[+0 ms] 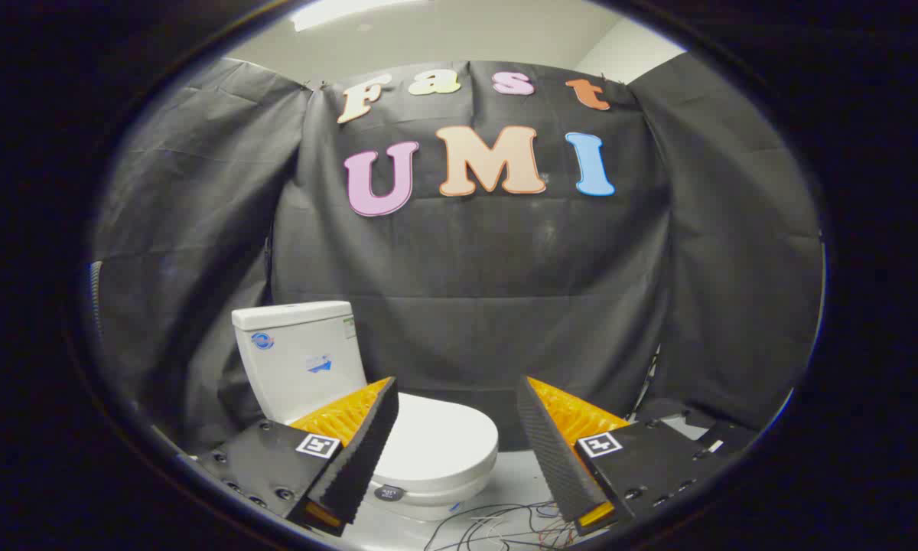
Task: Open the toilet lid.
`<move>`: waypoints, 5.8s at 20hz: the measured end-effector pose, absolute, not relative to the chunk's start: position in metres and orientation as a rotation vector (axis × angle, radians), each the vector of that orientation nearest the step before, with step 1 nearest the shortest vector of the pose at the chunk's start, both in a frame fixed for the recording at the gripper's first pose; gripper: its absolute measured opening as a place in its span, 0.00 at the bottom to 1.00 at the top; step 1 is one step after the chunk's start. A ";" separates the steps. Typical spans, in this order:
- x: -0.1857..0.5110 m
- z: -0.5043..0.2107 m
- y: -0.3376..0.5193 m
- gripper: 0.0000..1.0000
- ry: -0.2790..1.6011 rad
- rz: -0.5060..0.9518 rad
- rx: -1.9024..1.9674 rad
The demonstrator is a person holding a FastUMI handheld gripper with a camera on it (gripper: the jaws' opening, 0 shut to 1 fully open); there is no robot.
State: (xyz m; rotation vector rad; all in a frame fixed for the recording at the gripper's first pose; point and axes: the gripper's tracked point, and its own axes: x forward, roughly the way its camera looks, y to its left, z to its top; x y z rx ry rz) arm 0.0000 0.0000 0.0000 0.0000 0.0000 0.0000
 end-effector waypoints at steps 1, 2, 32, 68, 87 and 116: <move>0.017 0.003 0.000 0.96 0.003 0.000 0.000; 0.027 0.005 0.000 0.96 0.005 -0.002 -0.002; 0.066 0.015 0.071 0.91 -0.139 -0.305 0.215; 0.035 -0.280 0.116 0.76 0.170 -0.816 1.250; 0.052 -0.309 0.111 0.08 0.275 -0.707 1.302; 0.097 -0.085 0.213 0.07 0.152 -0.301 0.549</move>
